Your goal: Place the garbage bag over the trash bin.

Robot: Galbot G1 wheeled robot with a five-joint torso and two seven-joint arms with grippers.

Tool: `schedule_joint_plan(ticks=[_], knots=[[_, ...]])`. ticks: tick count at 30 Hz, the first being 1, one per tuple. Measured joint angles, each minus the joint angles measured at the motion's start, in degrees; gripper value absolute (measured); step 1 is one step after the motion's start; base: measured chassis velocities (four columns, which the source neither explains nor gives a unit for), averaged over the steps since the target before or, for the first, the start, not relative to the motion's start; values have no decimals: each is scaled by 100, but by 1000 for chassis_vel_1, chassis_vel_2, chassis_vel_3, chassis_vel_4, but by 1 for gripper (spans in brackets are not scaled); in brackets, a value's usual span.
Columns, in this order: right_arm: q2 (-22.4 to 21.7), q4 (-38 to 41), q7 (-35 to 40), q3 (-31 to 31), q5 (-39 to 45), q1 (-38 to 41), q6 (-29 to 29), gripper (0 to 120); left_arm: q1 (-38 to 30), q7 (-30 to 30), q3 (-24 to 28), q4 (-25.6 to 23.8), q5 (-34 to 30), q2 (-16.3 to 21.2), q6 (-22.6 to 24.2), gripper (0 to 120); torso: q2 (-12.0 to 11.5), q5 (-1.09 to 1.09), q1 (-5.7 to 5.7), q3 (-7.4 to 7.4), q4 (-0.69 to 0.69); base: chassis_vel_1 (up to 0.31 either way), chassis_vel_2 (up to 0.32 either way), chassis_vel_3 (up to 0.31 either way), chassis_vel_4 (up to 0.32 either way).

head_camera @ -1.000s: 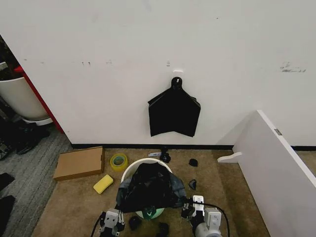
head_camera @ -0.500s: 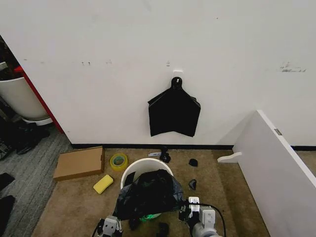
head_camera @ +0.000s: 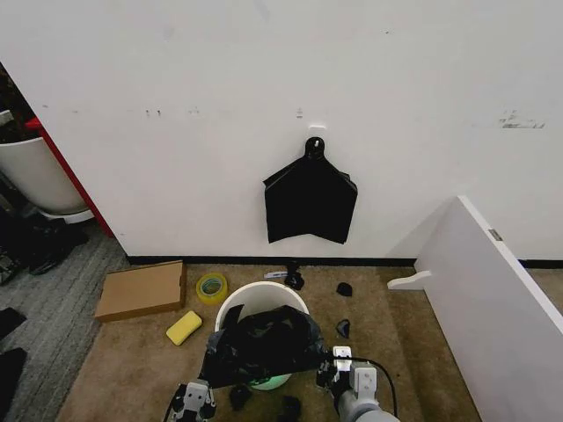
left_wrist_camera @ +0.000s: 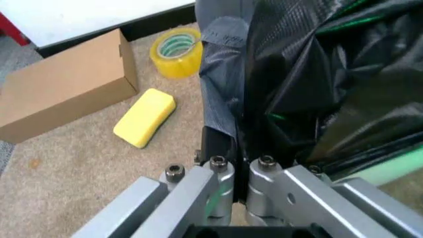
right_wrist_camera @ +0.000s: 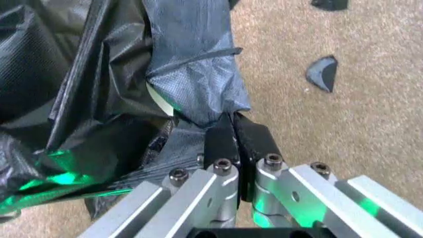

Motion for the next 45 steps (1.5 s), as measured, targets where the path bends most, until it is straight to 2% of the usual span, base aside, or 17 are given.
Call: schedule_joint_plan(ticks=[11,18,26,27,28,33,35,36,42,43,45], knots=[[84,-256,-223,-42,-230,64,292,0,-297,-98,15,354,7,-235,-20,0,0,0,0,0,0,0,0,0,0],[72,-296,-261,-51,-295,35,345,0,-338,-110,9,391,-4,-387,49,0,0,0,0,0,0,0,0,0,0],[11,-183,-323,-64,-370,-73,369,0,-228,-143,-27,189,-36,-326,106,1,0,1,0,0,0,0,0,0,0],[1,-159,-340,-62,-395,-102,375,2,-211,-158,-36,159,-36,-331,153,6,0,0,0,0,0,0,0,0,0],[1,-159,-340,-62,-395,-102,375,2,-211,-158,-36,159,-36,-331,153,6,0,0,0,0,0,0,0,0,0],[-67,-8,-393,-22,-484,-329,466,20,-52,-210,-107,-33,-25,-317,303,28,0,-1,0,0,0,0,0,0,0],[-101,44,-396,21,-486,-421,510,28,3,-256,-150,-83,-15,-304,277,36,0,1,0,-1,0,0,0,0,0],[-101,44,-396,21,-486,-421,510,28,3,-256,-150,-83,-15,-304,277,36,0,1,0,-1,0,0,0,0,0],[-182,238,-435,116,-502,-683,578,54,222,-324,-203,-281,84,-279,132,61,0,0,0,-1,0,0,0,0,0],[-182,238,-435,116,-502,-683,578,54,222,-324,-203,-281,84,-279,132,61,0,0,0,-1,0,0,0,0,0],[-183,292,-444,154,-508,-760,607,63,327,-325,-218,-363,140,-267,56,70,0,0,0,-1,0,0,0,0,0]])
